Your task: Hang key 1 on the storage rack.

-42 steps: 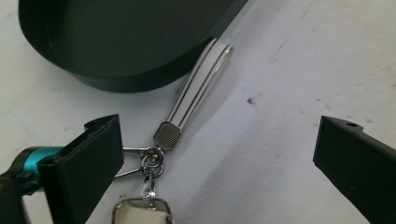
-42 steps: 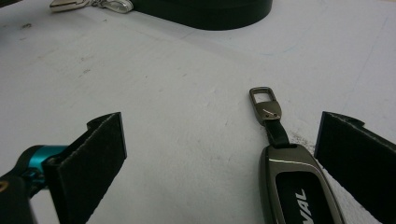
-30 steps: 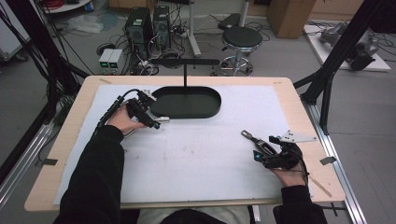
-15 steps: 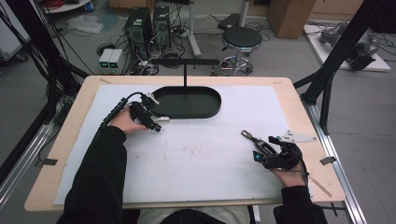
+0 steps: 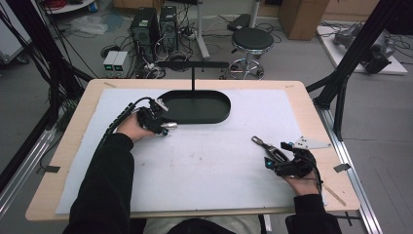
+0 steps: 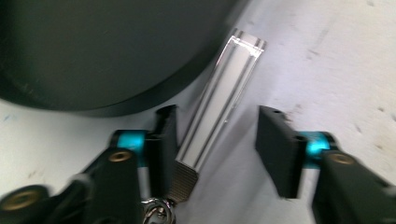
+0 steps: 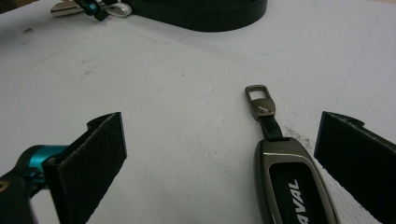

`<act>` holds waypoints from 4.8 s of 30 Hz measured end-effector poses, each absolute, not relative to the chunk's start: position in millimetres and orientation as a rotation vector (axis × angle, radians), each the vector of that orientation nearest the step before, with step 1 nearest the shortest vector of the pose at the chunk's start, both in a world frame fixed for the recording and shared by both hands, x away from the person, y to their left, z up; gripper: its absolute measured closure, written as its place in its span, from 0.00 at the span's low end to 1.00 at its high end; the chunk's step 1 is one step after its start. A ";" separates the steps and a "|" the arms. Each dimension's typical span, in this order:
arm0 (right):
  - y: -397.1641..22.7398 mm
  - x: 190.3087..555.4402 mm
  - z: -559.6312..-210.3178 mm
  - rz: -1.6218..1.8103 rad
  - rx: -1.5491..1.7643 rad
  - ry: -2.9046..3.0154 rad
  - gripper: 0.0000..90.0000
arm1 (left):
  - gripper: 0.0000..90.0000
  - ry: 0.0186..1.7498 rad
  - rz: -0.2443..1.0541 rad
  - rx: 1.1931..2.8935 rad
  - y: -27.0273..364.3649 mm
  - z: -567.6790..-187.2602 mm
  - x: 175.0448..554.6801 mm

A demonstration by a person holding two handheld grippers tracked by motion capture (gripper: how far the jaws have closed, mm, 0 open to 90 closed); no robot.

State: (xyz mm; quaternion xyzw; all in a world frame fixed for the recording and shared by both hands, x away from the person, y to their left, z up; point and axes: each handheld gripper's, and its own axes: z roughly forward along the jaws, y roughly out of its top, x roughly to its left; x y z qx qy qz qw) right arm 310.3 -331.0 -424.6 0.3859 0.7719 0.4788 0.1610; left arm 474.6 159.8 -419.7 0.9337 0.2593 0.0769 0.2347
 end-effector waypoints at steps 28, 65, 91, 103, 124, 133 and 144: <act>-332.1 309.2 -424.0 1.366 1.085 2.207 0.02 | 0.83 0.651 0.245 2.489 167.6 -380.8 454.6; -330.2 309.7 -424.2 1.370 1.087 2.219 0.02 | 0.84 0.600 0.402 2.448 164.1 -271.2 459.1; -331.8 308.7 -424.4 1.370 1.088 2.213 0.02 | 0.84 0.513 0.460 2.420 117.9 -227.4 490.7; -334.7 305.9 -424.3 1.368 1.094 2.203 0.02 | 0.84 0.549 0.511 2.412 96.5 -218.9 509.5; -333.1 305.1 -424.7 1.365 1.078 2.209 0.02 | 0.84 0.635 0.602 2.327 73.2 -212.4 527.3; -332.3 305.4 -425.2 1.356 1.085 2.215 0.02 | 0.84 0.663 0.656 2.281 70.9 -215.1 536.7; -333.9 305.2 -425.5 1.352 1.080 2.211 0.02 | 0.84 0.726 0.746 2.214 63.3 -215.0 544.1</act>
